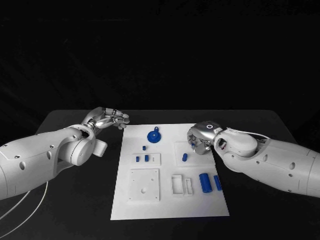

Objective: Assemble the parts on the task board

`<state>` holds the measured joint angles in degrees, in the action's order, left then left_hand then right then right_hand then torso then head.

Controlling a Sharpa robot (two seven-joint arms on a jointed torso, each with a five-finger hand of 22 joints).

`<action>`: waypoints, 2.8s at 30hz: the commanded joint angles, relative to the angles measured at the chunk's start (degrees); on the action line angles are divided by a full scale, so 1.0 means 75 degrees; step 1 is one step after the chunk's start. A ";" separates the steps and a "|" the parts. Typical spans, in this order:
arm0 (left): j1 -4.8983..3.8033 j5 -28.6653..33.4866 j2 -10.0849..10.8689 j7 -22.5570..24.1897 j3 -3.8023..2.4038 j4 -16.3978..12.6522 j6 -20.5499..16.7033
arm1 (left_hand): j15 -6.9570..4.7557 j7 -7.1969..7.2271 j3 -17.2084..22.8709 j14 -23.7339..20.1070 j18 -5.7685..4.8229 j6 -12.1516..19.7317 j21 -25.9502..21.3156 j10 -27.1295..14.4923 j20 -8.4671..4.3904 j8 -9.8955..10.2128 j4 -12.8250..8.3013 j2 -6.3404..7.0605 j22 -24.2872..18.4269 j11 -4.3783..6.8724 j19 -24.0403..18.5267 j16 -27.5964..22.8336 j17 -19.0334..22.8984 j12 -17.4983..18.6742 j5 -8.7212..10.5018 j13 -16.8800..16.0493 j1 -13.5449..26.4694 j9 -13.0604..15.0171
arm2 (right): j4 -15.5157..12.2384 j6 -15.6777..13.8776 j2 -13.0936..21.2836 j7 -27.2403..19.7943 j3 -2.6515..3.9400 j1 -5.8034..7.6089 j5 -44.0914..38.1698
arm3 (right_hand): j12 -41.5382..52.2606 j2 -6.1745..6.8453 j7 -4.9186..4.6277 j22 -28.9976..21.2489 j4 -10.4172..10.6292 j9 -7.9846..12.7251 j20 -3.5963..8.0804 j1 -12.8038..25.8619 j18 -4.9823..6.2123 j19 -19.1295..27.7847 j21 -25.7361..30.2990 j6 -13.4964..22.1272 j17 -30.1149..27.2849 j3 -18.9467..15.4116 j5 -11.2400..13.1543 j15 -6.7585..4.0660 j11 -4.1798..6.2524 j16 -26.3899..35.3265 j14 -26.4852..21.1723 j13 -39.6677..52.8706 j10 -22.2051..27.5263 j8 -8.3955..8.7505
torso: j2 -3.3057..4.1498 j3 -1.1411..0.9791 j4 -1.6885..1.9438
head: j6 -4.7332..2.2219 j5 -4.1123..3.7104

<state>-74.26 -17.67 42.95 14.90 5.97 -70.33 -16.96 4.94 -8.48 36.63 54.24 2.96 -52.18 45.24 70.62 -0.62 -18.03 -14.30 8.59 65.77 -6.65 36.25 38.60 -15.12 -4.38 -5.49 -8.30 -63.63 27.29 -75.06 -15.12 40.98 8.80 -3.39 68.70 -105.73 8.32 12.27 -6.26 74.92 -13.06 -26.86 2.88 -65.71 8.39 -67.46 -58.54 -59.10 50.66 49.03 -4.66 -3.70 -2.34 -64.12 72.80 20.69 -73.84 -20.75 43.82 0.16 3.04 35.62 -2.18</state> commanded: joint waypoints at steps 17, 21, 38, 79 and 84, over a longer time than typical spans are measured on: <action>-0.0008 0.0136 -0.0018 0.0059 -0.0007 0.0079 0.0081 | 0.0046 0.0003 -0.0057 -0.0001 0.0038 0.0041 -0.0047 -0.0065 0.0022 -0.0033 -0.0004 -0.0093 0.0012 0.0003 -0.0020 -0.0083 -0.0035 0.0051 -0.0009 0.0022 0.0004 0.0009 | -0.0227 -0.0365 0.0062 0.0260 -0.0084 -0.0136 -0.0391 | 0.0050 -0.0045 0.0081 0.0115 -0.0110 -0.0062 0.0035 -0.0026 0.0881 -0.0171 -0.0041 -0.0230 -0.0082 0.0219 0.0160 -0.0127 0.0082 -0.0056 0.0106 0.0094 -0.0262 -0.0090 | 0.0004 -0.0004 -0.0003 | -0.0019 0.0033; -0.0008 0.0166 -0.0029 0.0065 -0.0007 0.0116 0.0060 | 0.0047 0.0002 -0.0060 0.0000 0.0038 0.0042 -0.0049 -0.0067 0.0023 -0.0034 -0.0005 -0.0091 0.0013 0.0003 -0.0021 -0.0089 -0.0038 0.0051 -0.0010 0.0024 0.0004 0.0008 | -0.0325 -0.0623 0.0114 0.0221 -0.0036 -0.0135 -0.0349 | 0.0047 -0.0027 0.0086 0.0115 -0.0102 -0.0068 0.0041 -0.0035 0.0881 -0.0184 -0.0043 -0.0241 -0.0089 0.0251 0.0194 -0.0131 0.0087 -0.0057 0.0118 0.0101 -0.0277 -0.0090 | 0.0001 -0.0002 -0.0012 | -0.0029 0.0037; -0.0008 0.0288 -0.0059 0.0091 -0.0007 0.0131 0.0045 | 0.0050 0.0001 -0.0061 0.0002 0.0039 0.0048 -0.0057 -0.0073 0.0026 -0.0034 -0.0009 -0.0093 0.0016 0.0000 -0.0026 -0.0114 -0.0051 0.0051 -0.0016 0.0031 -0.0002 0.0006 | -0.1208 -0.1052 0.0640 0.0025 0.0394 -0.0126 0.0139 | 0.0036 0.0057 0.0098 0.0113 -0.0027 -0.0090 0.0073 -0.0065 0.0881 -0.0240 -0.0055 -0.0277 -0.0110 0.0340 0.0218 -0.0146 0.0101 -0.0058 0.0165 0.0126 -0.0323 -0.0094 | -0.0015 0.0000 -0.0025 | -0.0086 0.0101; -0.0007 0.0787 -0.0511 0.0194 -0.0001 0.0095 -0.0409 | 0.0058 0.0008 -0.0065 0.0013 0.0039 0.0029 -0.0077 -0.0051 0.0035 -0.0054 -0.0007 -0.0099 0.0025 0.0009 -0.0032 -0.0183 -0.0093 0.0031 -0.0025 0.0042 -0.0016 0.0008 | -0.1788 -0.1061 -0.0935 -0.0258 -0.0348 -0.0979 -0.0394 | -0.0024 0.0016 0.0084 0.0102 -0.0045 -0.0106 0.0132 -0.0110 0.0881 -0.0261 -0.0033 -0.0233 -0.0150 0.0344 0.0224 -0.0134 0.0088 -0.0021 0.0179 0.0132 -0.0291 -0.0062 | -0.0107 0.0135 0.0065 | 0.0187 0.1221; -0.0007 0.0788 -0.0501 0.0193 0.0000 0.0068 -0.0389 | 0.0058 0.0009 -0.0064 0.0014 0.0039 0.0029 -0.0079 -0.0050 0.0036 -0.0055 -0.0006 -0.0099 0.0026 0.0010 -0.0032 -0.0188 -0.0097 0.0030 -0.0026 0.0043 -0.0018 0.0008 | -0.1755 -0.1109 -0.0951 -0.0167 -0.0365 -0.1055 -0.0575 | -0.0026 0.0016 0.0084 0.0102 -0.0049 -0.0108 0.0134 -0.0113 0.0881 -0.0262 -0.0032 -0.0234 -0.0152 0.0343 0.0225 -0.0134 0.0088 -0.0021 0.0182 0.0132 -0.0293 -0.0062 | -0.0105 0.0122 0.0038 | 0.0246 0.1293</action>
<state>-74.26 -12.53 39.27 15.45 6.00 -69.67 -19.59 4.92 -8.48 36.47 54.25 2.94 -52.19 45.03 70.62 -0.62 -18.26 -14.46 8.36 65.90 -6.64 36.24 37.49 -15.77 -4.38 -5.49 -8.05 -63.86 27.28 -88.15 -24.26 33.94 6.56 -6.15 60.89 -106.75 8.30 12.52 -5.46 74.94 -13.12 -27.57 3.56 -66.24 8.39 -69.18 -58.56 -60.71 49.61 51.46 -2.83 -4.38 -1.73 -64.30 74.09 21.58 -75.83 -21.24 42.99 1.15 3.46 37.21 7.22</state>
